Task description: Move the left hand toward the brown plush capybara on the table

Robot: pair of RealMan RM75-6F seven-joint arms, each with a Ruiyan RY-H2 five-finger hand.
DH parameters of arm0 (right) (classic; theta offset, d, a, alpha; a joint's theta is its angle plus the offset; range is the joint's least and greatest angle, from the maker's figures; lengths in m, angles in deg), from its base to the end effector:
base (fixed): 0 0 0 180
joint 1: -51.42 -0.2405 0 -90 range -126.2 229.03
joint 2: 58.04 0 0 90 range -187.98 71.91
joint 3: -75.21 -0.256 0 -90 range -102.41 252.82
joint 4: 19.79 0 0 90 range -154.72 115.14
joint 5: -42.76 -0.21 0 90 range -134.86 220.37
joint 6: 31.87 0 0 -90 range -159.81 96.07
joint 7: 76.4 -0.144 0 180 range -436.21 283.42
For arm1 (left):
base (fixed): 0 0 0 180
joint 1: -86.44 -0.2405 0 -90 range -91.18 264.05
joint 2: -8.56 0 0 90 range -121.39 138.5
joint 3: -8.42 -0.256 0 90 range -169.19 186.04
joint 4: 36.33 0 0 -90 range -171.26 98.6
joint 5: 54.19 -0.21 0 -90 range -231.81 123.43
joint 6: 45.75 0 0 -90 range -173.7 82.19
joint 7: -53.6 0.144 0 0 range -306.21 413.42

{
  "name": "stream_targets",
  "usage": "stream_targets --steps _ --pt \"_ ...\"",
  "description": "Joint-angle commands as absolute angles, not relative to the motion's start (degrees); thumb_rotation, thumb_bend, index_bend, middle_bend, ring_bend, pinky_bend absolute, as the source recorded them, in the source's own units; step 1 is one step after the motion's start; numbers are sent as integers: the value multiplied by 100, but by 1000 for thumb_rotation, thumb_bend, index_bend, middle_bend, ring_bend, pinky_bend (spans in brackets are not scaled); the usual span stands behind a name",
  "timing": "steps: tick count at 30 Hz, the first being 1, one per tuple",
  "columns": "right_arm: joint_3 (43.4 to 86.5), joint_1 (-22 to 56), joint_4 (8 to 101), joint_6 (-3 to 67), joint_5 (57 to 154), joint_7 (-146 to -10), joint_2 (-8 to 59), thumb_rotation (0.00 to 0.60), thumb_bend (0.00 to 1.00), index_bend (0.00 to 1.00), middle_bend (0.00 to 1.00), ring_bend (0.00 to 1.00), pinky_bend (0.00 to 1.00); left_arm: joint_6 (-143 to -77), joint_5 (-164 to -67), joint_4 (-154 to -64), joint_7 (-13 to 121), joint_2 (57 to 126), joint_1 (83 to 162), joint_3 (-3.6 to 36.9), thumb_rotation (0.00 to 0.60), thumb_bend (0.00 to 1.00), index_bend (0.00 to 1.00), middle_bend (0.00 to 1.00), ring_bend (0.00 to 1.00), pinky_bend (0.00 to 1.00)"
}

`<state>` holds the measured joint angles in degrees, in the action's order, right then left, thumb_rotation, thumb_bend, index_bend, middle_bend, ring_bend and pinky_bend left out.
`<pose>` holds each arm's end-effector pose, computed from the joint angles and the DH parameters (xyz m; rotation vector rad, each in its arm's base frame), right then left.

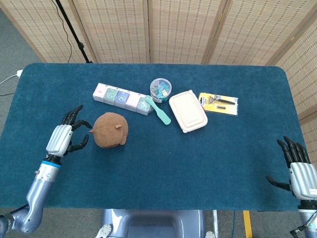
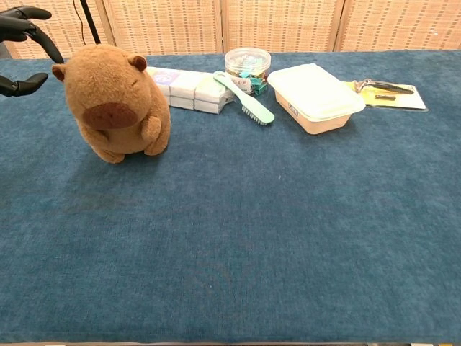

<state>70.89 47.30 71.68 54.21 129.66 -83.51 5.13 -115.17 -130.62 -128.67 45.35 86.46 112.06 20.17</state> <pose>-0.3122 -0.1825 0.1709 1.3343 -0.9415 1.0065 -0.2090 0.3016 0.0741 -1.4483 -1.2041 -1.3081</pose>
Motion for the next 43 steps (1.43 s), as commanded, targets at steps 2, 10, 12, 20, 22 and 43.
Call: stream_targets --steps 2,10,12,20,22,43 --pt "7094 4725 7166 5407 12972 -8391 502 600 0 0 0 0 0 -11519 -13032 -12831 4533 8706 11226 2030 600 440 452 0 0 0" --pt "7108 4715 7165 5380 12991 -8472 482 600 0 0 0 0 0 -11569 -12972 -12800 4587 8813 11246 2066 600 440 474 0 0 0" --pt "7127 4706 7183 5349 13012 -8555 466 600 0 0 0 0 0 -11561 -12937 -12792 4602 8846 11258 2079 600 440 483 0 0 0" --pt "7146 4689 7170 5322 13050 -8670 431 600 0 0 0 0 0 -11554 -12843 -12747 4702 8975 11302 2111 600 445 509 0 0 0" --pt "7147 4687 7167 5320 13054 -8699 426 600 0 0 0 0 0 -11561 -12833 -12749 4705 8995 11308 2119 600 453 538 0 0 0" --pt "7125 4624 7185 5224 13008 -8793 409 600 0 0 0 0 0 -11656 -12578 -12901 4953 9012 11295 2242 600 485 624 0 0 0"
